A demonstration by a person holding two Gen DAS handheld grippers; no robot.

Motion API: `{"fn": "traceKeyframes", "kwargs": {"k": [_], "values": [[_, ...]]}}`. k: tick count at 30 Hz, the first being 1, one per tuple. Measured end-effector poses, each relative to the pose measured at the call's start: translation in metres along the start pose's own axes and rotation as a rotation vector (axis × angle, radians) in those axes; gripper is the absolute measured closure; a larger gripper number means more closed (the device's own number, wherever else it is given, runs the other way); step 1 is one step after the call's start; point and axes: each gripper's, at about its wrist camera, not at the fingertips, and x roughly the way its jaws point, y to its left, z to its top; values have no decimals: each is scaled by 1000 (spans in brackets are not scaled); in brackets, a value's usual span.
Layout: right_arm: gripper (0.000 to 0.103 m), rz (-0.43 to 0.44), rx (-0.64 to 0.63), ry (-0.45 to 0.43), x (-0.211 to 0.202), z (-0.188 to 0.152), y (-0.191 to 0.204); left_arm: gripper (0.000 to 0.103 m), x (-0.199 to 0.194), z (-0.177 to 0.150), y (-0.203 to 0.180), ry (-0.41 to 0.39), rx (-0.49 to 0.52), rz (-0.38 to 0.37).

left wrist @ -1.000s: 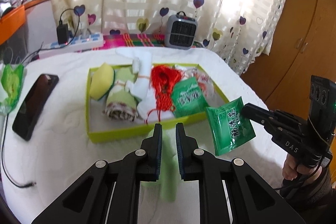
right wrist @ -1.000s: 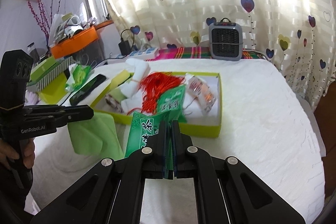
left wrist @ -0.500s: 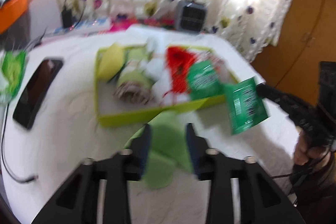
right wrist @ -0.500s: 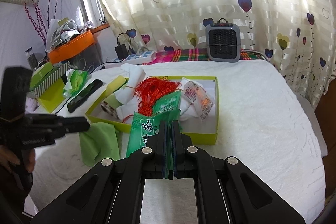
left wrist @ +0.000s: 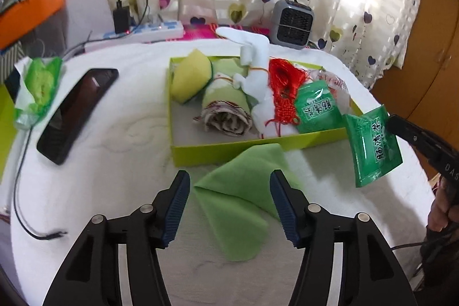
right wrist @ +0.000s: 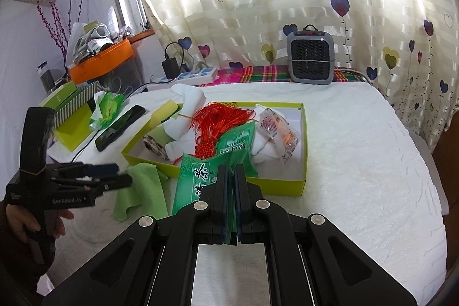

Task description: Organize soft objects

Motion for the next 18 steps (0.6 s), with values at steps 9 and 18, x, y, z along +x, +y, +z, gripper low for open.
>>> {"fn": "traceKeyframes", "kwargs": {"k": [9,18], "values": [[99,1,8,2,-1,-2,0,40,34,3,22,108,-182,-181],[99,0,14,4,0,-2,-2,41,40,2,-2,124,-95,-45]]}}
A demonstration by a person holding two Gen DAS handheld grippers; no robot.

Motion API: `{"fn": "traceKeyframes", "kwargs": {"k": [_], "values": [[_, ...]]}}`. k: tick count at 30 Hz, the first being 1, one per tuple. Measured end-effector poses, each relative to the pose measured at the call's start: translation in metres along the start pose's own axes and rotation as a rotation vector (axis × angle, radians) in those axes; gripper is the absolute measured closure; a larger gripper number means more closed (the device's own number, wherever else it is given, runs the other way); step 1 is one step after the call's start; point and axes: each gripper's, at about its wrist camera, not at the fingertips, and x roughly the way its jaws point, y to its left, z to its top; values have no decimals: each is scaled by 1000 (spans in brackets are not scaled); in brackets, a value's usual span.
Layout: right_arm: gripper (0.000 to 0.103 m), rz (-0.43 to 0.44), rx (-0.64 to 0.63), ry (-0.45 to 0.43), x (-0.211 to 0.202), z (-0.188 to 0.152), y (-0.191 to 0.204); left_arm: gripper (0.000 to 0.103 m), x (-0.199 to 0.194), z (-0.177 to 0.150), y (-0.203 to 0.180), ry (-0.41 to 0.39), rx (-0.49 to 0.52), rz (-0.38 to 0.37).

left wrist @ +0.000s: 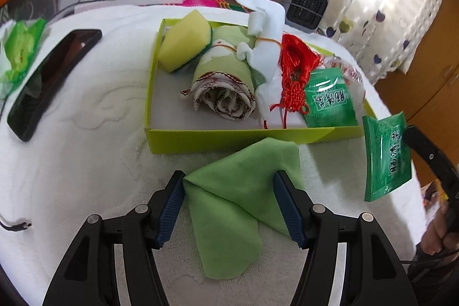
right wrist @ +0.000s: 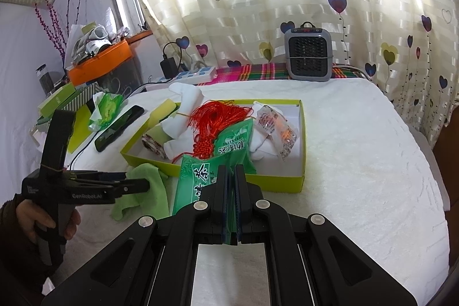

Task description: Organize soft objects

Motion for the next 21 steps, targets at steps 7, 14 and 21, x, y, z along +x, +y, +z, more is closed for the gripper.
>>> {"fn": "traceKeyframes", "kwargs": {"k": [7,14,21], "values": [[99,2,5,1,1,-1,0,83,3,0,-2,-5,26,36],[99,3,7,0,0,-1,0,93,-6,-3,-3,-27,33,23],[99,4,16,-9,-3,0,-1,94,-29,3,-8,-77,43,-8]]}}
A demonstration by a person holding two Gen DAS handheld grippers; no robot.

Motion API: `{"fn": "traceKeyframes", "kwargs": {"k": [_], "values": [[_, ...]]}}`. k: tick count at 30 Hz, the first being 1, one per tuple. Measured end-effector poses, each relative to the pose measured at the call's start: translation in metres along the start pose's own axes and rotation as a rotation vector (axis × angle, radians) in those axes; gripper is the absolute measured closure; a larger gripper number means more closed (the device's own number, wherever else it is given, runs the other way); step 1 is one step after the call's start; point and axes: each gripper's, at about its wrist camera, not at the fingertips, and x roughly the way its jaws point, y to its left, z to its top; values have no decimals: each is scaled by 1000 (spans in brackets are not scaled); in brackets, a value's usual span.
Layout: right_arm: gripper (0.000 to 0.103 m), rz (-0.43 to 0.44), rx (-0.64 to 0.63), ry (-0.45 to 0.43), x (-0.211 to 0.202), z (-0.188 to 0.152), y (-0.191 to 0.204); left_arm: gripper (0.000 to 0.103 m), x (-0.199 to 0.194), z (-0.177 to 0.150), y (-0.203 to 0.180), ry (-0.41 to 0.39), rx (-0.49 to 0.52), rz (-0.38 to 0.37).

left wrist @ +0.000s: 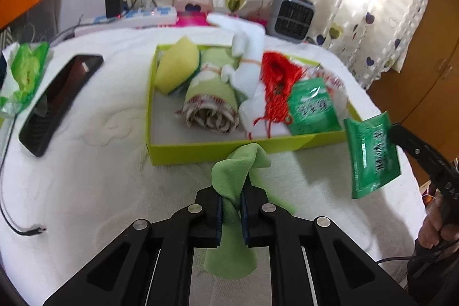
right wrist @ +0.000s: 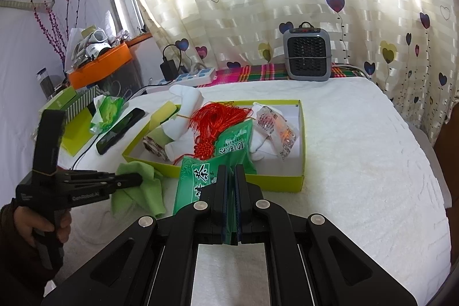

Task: Organize soft objects
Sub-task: 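Carry the cloth and packet over the tray and lower them in with both tools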

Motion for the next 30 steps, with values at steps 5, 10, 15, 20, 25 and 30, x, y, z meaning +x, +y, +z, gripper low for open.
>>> {"fn": "traceKeyframes", "kwargs": {"k": [5,10,15,20,25,30], "values": [[99,0,4,-12,-4,5,-1,94,-20,11,-10,-47,19,-32],[99,-5,0,-35,-8,15,0,94,-30,28,-20,-83,44,-58],[99,-17,5,-48,-6,30,-5,94,-32,50,-26,-118,59,-73],[99,-30,17,-61,1,44,-13,94,-26,73,-33,-140,75,-88],[99,-41,34,-54,16,55,-19,94,-8,88,-42,-130,85,-89],[99,-36,50,-22,37,62,-28,94,12,97,-47,-107,79,-115]]}}
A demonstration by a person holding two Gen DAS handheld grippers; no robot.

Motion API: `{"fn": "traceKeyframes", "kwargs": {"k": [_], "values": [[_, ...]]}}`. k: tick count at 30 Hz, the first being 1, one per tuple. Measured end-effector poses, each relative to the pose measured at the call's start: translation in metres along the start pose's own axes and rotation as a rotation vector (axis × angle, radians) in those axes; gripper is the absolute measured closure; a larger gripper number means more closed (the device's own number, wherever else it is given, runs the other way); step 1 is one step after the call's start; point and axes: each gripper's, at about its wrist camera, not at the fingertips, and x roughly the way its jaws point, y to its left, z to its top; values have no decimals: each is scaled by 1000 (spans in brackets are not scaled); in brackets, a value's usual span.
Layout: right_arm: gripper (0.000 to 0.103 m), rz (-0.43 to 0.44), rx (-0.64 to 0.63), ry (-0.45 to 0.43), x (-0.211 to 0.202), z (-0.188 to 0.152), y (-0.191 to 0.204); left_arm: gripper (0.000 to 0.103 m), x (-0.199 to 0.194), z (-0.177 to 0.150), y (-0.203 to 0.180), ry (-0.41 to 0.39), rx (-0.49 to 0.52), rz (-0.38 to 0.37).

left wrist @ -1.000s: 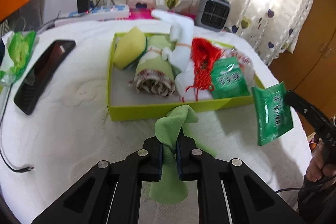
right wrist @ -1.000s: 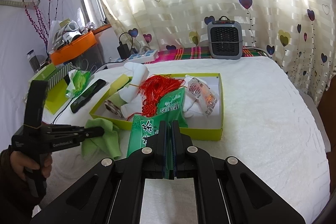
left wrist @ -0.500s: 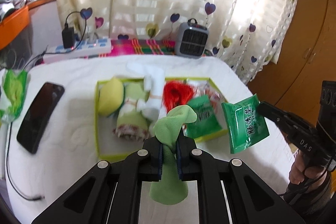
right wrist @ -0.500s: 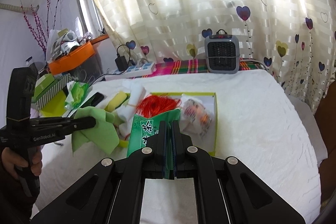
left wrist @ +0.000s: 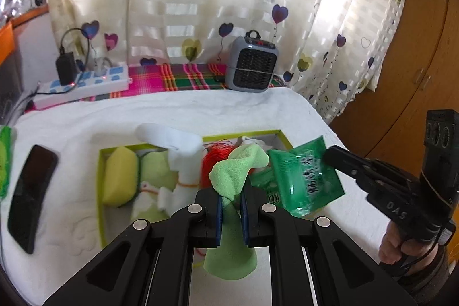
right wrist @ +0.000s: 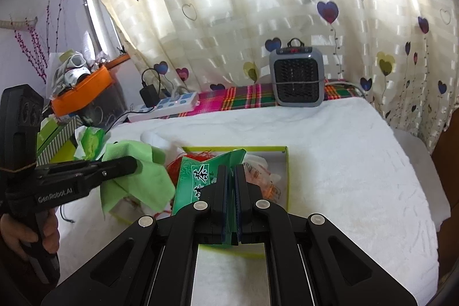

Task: Organize soft objects
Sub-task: 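Carry the cloth and packet over the tray and lower them in with both tools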

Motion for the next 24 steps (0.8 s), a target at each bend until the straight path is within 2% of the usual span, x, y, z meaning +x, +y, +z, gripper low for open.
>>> {"fn": "traceKeyframes", "kwargs": {"k": [10,12,24], "values": [[99,-42,53,64,47,4,-22,93,49,2,4,65,-14,36],[99,-55,47,74,53,3,-24,93,56,0,4,72,2,67],[99,-87,62,99,68,-4,-33,87,66,-2,6,85,-1,64]]}}
